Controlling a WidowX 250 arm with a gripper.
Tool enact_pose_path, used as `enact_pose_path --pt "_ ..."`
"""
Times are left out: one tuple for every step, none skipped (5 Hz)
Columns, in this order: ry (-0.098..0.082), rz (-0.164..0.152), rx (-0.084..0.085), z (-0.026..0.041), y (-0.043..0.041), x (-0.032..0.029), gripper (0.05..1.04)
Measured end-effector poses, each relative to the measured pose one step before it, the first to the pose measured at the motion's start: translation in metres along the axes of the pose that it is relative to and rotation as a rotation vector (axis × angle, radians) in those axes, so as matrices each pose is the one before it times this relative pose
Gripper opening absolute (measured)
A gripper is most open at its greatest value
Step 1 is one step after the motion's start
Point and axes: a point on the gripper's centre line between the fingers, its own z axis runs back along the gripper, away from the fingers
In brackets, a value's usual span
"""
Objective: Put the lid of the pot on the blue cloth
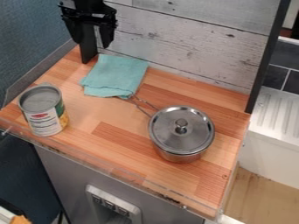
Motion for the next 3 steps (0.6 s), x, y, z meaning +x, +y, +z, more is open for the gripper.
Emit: enact_pose_path --pt "0.0452 -0.0017 -0.0152 -0.01695 -0.00222 -0.00729 0.999" --pt "0.0526 -0.1717 -0.0731 -0.01368 -0.04588 -0.02718 0.999" --pt "-0.0362 -0.1853 -0.0348 0.01234 -0.05409 -0.01084 0.999"
